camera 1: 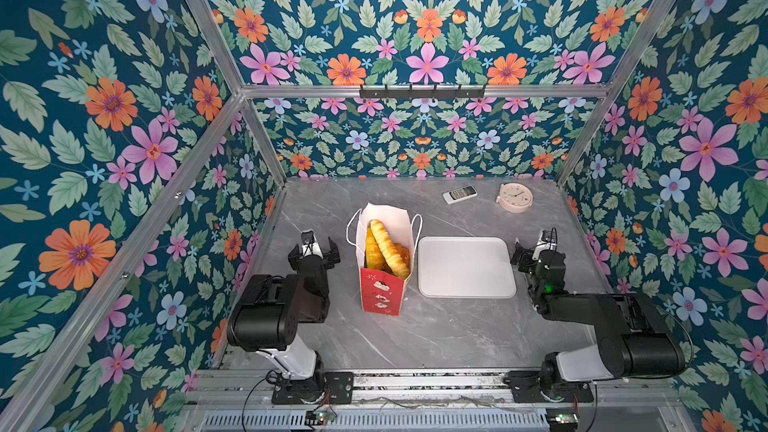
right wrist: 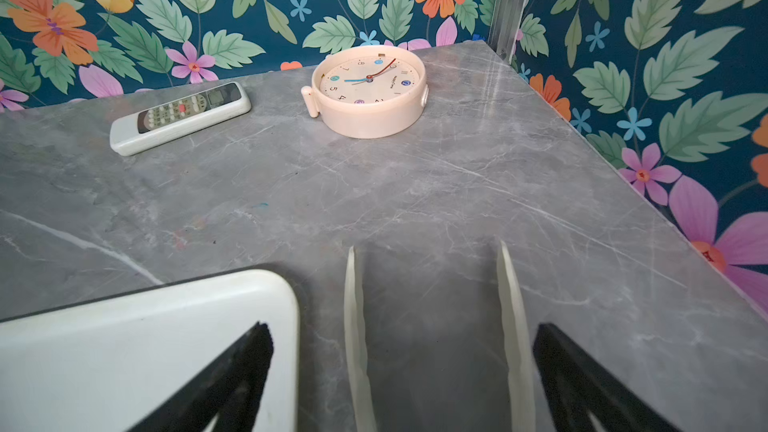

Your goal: Take the fake bread out of the paper bag

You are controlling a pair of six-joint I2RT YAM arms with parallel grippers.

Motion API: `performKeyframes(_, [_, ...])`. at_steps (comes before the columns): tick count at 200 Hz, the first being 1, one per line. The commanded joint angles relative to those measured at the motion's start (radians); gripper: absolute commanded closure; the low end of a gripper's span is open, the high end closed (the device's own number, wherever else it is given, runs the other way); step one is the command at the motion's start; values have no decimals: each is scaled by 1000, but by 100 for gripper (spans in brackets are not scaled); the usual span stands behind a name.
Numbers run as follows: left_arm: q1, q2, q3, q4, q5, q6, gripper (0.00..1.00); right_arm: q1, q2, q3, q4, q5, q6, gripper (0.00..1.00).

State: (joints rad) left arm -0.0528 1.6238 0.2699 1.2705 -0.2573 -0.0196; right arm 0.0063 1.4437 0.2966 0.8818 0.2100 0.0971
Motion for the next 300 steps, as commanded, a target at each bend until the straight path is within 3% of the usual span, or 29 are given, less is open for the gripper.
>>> performKeyframes(1, [-2,-2,-5,35,-2,10,0,1,-3,4,22,-3,-4,1])
performKeyframes(237, [1,-5,-3,33,0,7,0,5,-11,6,40,16,-14,1])
performKeyframes(277, [-5,-278,84,-321,-68,-28,4,72,-212,123,-345,143,-22,1])
performKeyframes(300, [-16,-466,159,-542,-112,-135,10,84,-333,186,-552,152,110,1])
